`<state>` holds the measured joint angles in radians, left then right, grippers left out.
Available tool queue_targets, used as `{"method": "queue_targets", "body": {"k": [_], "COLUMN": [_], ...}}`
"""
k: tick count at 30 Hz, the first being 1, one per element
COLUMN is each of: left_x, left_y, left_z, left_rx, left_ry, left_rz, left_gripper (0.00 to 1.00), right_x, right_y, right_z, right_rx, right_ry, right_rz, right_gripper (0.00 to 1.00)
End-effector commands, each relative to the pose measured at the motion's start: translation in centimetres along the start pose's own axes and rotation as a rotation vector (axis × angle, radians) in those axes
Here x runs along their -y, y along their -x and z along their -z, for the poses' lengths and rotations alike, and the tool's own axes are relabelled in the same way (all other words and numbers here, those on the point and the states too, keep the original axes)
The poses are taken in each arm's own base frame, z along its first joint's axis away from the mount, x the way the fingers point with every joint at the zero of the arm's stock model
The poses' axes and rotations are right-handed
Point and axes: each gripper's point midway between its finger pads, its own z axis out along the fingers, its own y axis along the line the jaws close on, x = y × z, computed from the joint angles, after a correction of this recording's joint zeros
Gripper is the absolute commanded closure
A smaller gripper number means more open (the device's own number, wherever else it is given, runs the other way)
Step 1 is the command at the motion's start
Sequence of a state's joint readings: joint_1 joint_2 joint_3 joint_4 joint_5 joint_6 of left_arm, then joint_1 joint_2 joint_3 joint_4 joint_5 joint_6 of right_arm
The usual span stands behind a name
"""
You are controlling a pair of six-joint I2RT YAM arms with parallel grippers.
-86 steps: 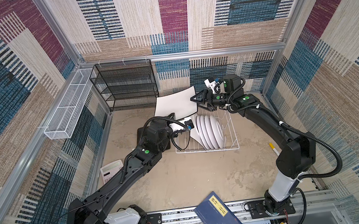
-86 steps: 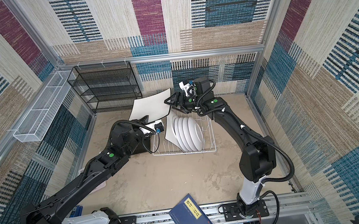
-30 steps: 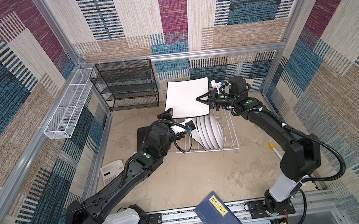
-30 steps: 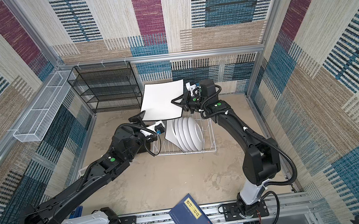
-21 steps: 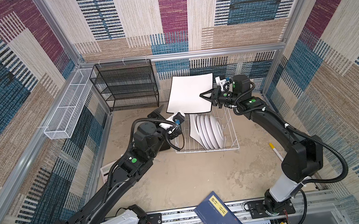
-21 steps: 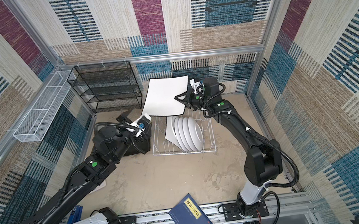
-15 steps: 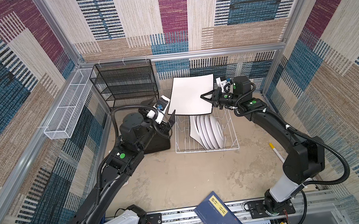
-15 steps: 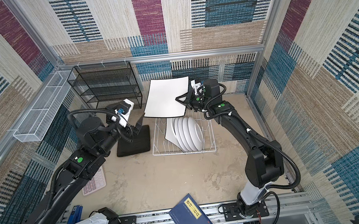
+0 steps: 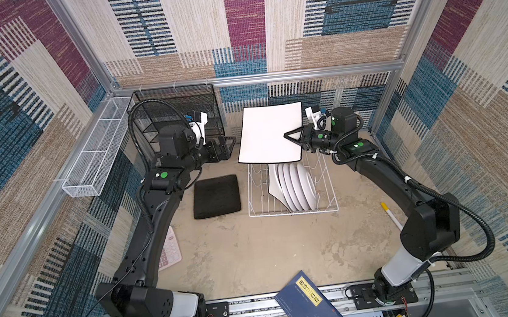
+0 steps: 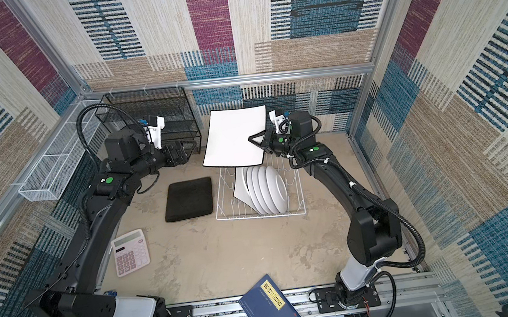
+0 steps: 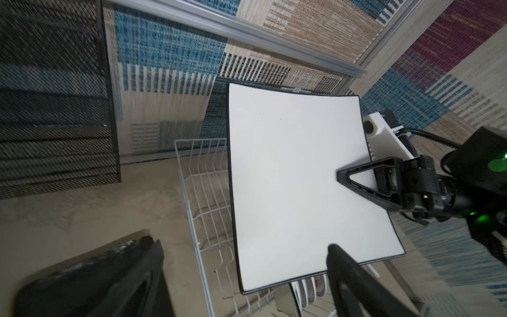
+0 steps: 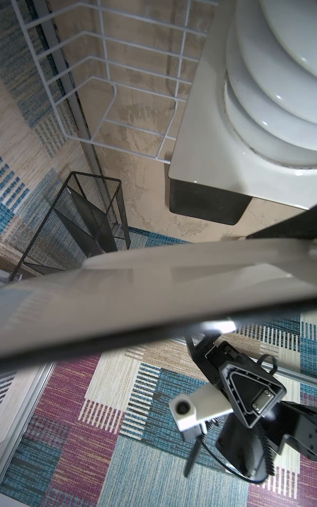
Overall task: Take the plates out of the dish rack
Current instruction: 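Grasp the white plate's far edge with the right gripper, holding it level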
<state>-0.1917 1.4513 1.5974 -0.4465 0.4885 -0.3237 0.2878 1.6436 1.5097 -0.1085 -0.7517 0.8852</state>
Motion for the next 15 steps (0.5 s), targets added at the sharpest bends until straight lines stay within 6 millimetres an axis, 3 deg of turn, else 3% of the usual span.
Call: {"method": "queue_targets", "body": {"k": [1,4,15], "left_x": [1.6,1.0,1.7], "left_y": [-1.9,-2.6,-3.5], "left_z": [-1.0,-2.4,-5.7], "left_rx": [-0.129,-0.173,-0.223], "left_ry": [-0.132,-0.139,-0.311], "left_rz": [0.159,0.2,0.303], "left_gripper": [0.09,0.09,0.08], "right_x": [-3.4,-3.5,-3.3], "right_y": [1.1,1.0,0.4], "right_z": [0.3,0.2,-0.3], "right_rx": [0.029,0.015,-0.022], "right_ry": [0.124,0.139,0.166], "right_rz": [0.131,0.137,0.135], "right_gripper": [1.0,1.0,1.0]}}
